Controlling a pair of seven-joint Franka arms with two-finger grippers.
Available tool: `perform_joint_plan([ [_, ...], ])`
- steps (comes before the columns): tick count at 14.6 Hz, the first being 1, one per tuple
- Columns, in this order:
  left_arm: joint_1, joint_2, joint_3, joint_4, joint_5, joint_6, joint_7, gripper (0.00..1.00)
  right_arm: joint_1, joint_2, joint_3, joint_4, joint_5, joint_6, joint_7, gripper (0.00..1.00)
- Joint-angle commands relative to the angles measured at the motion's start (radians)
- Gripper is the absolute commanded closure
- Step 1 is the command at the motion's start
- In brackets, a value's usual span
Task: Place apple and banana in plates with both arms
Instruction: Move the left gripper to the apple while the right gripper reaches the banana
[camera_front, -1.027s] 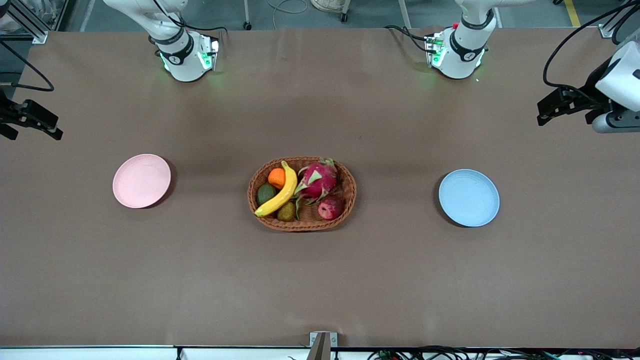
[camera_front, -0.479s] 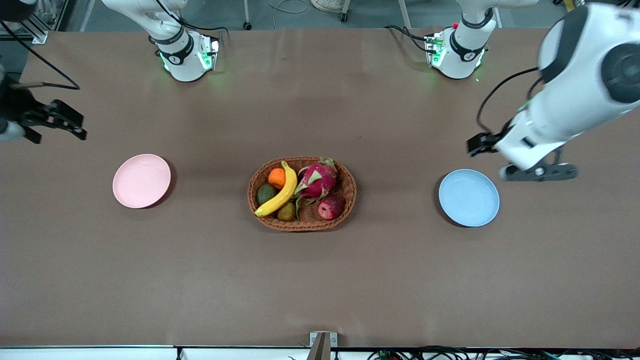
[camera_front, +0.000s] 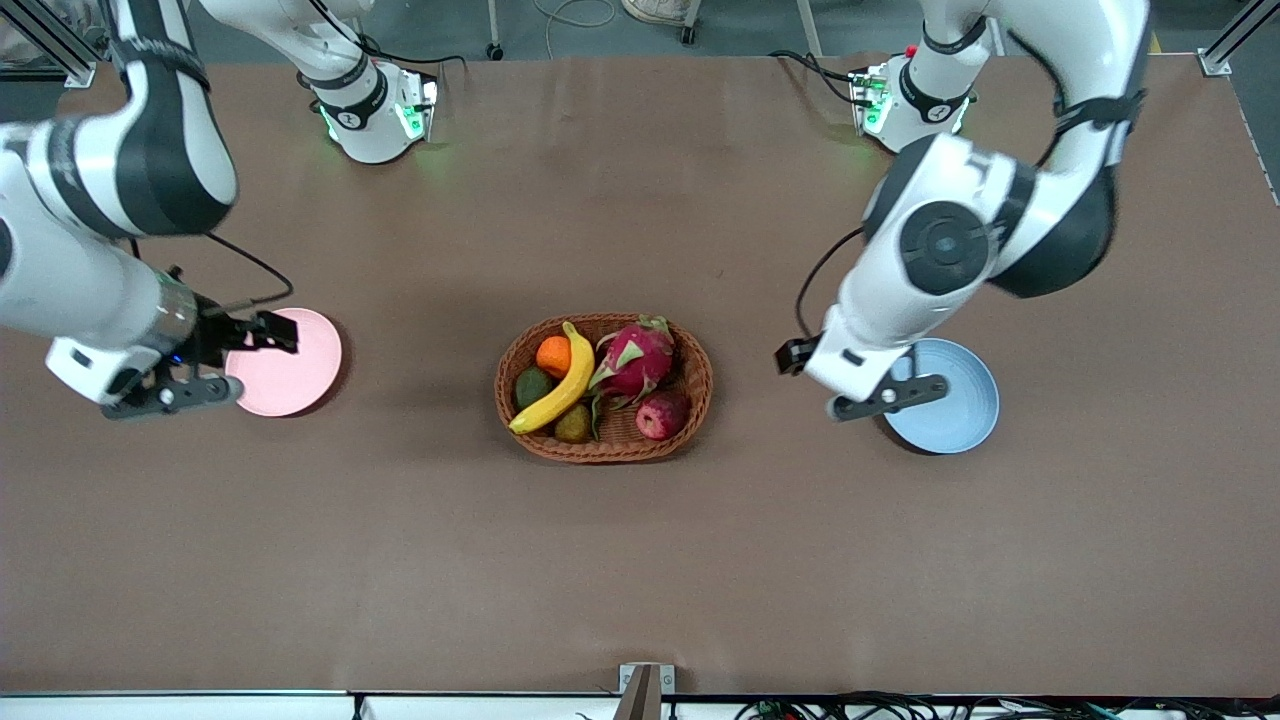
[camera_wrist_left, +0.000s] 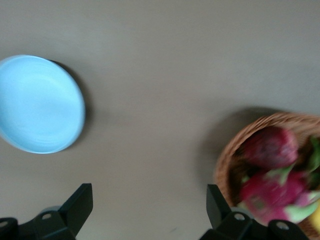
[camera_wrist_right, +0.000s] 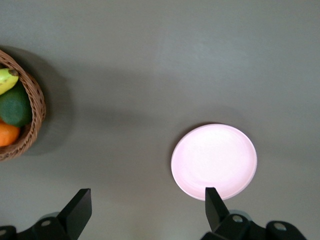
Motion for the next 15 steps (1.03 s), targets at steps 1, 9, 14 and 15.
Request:
perform_joint_plan([
  [1, -0.071, 0.151, 0.008, 0.139, -0.008, 0.083, -0.174, 0.0, 0.095, 0.086, -0.006, 0.062, 0.069, 0.025, 0.179, 0.0],
  [9, -0.171, 0.332, 0.008, 0.176, -0.009, 0.388, -0.546, 0.0, 0.3, 0.23, -0.005, 0.062, 0.09, 0.269, 0.744, 0.0],
  [14, -0.2, 0.366, 0.008, 0.164, -0.009, 0.415, -0.657, 0.0, 0.35, 0.327, -0.005, 0.112, 0.173, 0.352, 1.117, 0.16],
  [15, -0.209, 0.375, 0.008, 0.164, -0.009, 0.415, -0.671, 0.0, 0.35, 0.344, -0.005, 0.123, 0.216, 0.354, 1.135, 0.19],
])
